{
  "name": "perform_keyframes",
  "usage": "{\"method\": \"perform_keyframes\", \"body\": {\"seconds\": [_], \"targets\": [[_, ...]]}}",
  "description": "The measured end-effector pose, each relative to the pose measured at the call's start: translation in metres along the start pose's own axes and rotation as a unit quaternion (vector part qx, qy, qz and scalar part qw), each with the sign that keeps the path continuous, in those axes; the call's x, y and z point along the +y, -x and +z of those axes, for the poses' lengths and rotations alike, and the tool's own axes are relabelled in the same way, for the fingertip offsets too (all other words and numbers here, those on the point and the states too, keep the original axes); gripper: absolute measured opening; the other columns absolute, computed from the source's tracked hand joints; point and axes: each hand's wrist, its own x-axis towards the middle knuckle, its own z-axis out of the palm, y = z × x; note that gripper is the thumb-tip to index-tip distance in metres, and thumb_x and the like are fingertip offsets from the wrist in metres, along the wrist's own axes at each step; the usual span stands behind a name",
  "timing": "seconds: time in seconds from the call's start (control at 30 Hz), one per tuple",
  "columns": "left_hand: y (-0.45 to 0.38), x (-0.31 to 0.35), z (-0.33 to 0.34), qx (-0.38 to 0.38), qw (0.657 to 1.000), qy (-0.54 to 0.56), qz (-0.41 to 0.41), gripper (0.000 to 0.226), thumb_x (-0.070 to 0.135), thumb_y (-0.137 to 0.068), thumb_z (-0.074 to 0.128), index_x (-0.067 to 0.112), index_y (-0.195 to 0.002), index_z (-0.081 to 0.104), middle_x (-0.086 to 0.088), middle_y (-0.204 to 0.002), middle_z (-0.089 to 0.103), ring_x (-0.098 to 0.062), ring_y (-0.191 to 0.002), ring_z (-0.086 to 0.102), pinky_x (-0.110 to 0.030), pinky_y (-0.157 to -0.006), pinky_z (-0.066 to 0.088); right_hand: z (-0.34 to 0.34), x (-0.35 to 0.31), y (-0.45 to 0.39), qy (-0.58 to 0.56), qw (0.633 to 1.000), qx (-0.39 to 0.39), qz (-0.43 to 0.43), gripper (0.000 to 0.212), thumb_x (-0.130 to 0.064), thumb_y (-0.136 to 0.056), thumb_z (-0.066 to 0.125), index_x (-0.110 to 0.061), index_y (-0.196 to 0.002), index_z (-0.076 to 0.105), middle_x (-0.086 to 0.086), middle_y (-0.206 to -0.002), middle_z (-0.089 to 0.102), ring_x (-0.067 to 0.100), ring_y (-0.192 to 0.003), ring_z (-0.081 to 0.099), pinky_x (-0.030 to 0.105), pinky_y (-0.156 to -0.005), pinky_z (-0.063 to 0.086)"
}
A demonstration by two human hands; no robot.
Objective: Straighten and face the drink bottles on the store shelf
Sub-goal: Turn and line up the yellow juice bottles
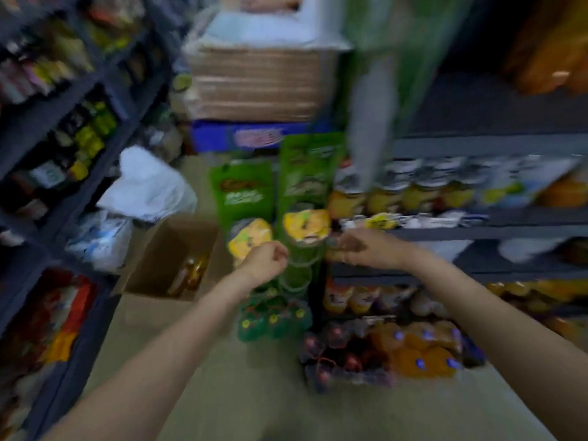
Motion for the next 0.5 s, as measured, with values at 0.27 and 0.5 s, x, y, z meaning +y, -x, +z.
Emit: {"method": "perform_keyframes", "body": {"seconds": [0.27,0.5], "targets": [[-0.042,0.356,0.230,-0.063,0.961,-0.077,0.259,0.029,0.008,-0.090,0.052,0.006,-0.118,0.047,-0.008,-0.090,0.058,-0.020,-0.084,0.055,-0.026,-0.067,0.040,-0.146,0.293,0.281,-0.079,0.937,0.275,0.200,0.031,-0.018,-0.090,0.062,-0.006,-0.117,0.056,0.012,-0.110,0.064,0.021,-0.092,0.059,0.026,-0.070,0.043],[-0.012,0.590,0.407,-0.144,0.906,-0.106,0.385,0.024,0.015,-0.090,0.053,0.016,-0.114,0.054,-0.005,-0.100,0.066,-0.022,-0.094,0.061,-0.041,-0.085,0.050,-0.218,0.473,0.475,-0.202,0.820,0.443,0.300,0.024,-0.017,-0.092,0.058,-0.003,-0.111,0.055,0.013,-0.095,0.064,0.032,-0.091,0.065,0.046,-0.086,0.053]]}}
